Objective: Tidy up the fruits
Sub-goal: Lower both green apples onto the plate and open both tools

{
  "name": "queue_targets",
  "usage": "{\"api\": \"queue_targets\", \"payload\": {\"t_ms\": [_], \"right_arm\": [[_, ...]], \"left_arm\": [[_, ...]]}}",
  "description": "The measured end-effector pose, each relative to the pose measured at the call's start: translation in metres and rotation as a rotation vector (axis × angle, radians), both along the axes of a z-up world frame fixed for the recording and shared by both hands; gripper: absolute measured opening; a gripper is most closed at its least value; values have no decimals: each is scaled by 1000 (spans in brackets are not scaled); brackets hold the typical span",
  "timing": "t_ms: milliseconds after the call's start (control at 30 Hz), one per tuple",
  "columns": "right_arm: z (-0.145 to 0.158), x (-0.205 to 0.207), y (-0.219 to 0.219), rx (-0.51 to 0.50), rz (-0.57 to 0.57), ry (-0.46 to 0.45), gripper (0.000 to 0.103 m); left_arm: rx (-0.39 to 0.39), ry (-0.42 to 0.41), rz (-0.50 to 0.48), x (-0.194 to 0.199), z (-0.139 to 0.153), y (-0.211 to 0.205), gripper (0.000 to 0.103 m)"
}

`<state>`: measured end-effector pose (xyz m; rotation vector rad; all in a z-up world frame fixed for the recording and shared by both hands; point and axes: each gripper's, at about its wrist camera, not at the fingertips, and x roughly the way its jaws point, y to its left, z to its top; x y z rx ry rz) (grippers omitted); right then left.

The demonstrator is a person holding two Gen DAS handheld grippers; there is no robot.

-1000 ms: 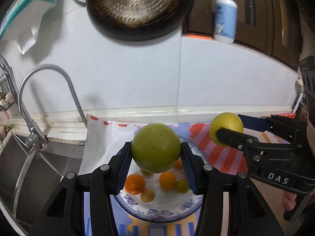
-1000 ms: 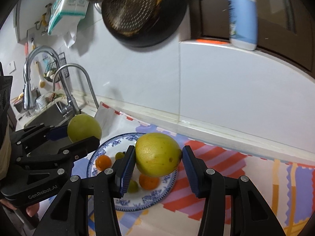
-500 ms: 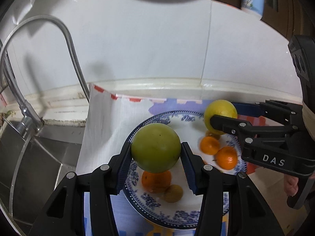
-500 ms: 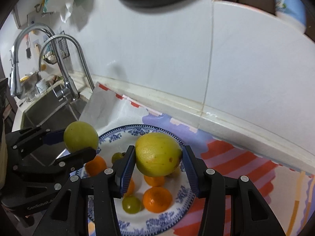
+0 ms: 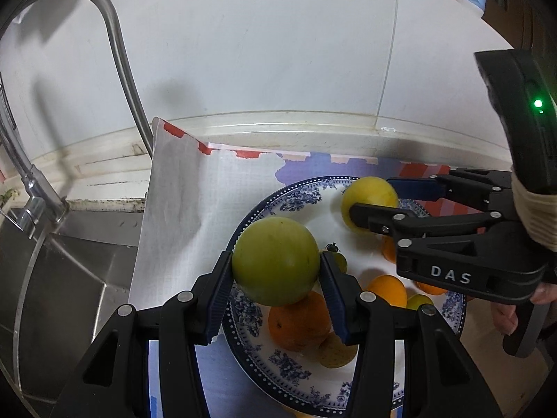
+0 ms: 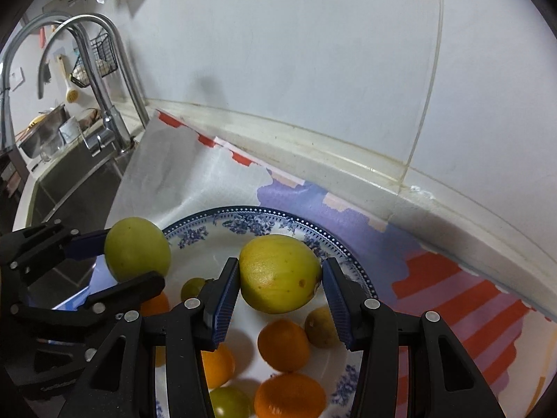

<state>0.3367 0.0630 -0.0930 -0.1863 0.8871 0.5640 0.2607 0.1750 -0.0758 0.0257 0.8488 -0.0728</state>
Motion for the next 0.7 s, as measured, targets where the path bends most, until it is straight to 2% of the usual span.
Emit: {"api": "queue_targets", "payload": {"t_ms": [200, 367, 600, 700], "right_arm": [[-5, 2, 4, -18, 4, 1, 49], [-5, 2, 4, -14, -1, 9, 49], [-5, 2, 4, -20, 3, 6, 50], [-3, 1, 3, -6, 8, 8, 50]], "left_arm": [[8, 18, 3, 10, -5, 4, 49], [6, 73, -40, 22, -14, 1, 49], [1, 82, -50, 24, -18, 1, 49], [6, 74, -51, 23, -17, -1, 55]]}}
